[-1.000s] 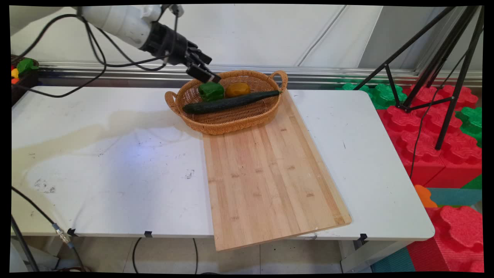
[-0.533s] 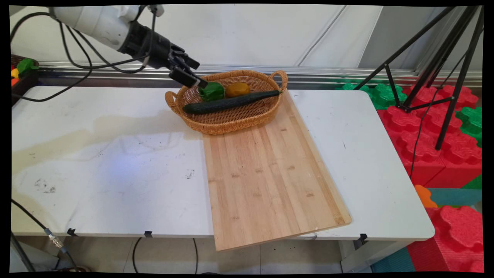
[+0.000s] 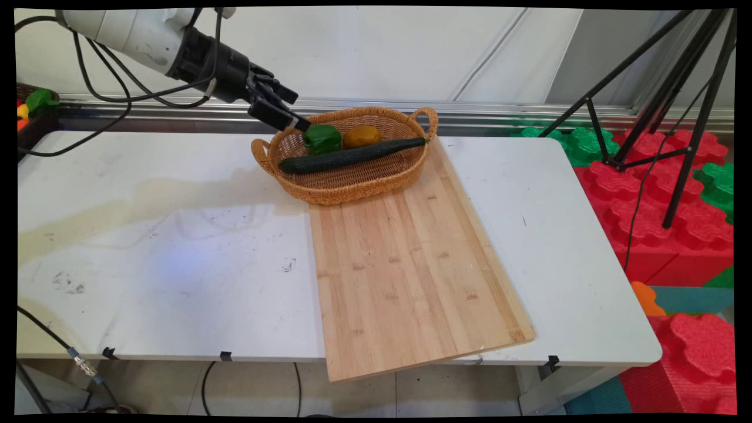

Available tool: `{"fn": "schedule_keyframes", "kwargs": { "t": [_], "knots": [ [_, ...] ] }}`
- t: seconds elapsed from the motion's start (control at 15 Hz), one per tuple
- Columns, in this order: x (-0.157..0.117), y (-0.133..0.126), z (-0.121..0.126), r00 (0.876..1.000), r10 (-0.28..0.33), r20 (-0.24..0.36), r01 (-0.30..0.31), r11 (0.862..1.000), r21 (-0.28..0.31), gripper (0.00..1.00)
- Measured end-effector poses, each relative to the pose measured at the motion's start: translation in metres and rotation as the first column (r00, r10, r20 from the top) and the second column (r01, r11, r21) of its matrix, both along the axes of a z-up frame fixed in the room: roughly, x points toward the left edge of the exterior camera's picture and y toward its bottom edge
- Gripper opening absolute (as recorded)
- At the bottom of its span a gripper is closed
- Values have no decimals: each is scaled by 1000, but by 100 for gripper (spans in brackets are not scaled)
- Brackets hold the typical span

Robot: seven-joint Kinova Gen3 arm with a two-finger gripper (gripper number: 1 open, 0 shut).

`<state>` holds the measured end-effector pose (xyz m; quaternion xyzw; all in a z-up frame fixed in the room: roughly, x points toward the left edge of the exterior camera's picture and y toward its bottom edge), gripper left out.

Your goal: Pick up the cucumber from the vegetable basket

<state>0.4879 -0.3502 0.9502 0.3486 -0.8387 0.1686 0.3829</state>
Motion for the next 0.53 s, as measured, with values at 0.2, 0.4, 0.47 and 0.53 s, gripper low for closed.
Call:
{"fn": "schedule_keyframes", "kwargs": {
  "t": [0.2, 0.4, 0.47, 0.53],
  "knots": [
    [0, -4, 0, 1000, 5, 10, -5, 1000, -13, 100],
    [-2, -15, -6, 999, 10, 42, -9, 999, -32, 100],
    [-2, -17, -7, 999, 11, 49, -9, 999, -35, 100],
    [-4, -24, -11, 998, 12, 63, -9, 999, -42, 100]
  ]
}}
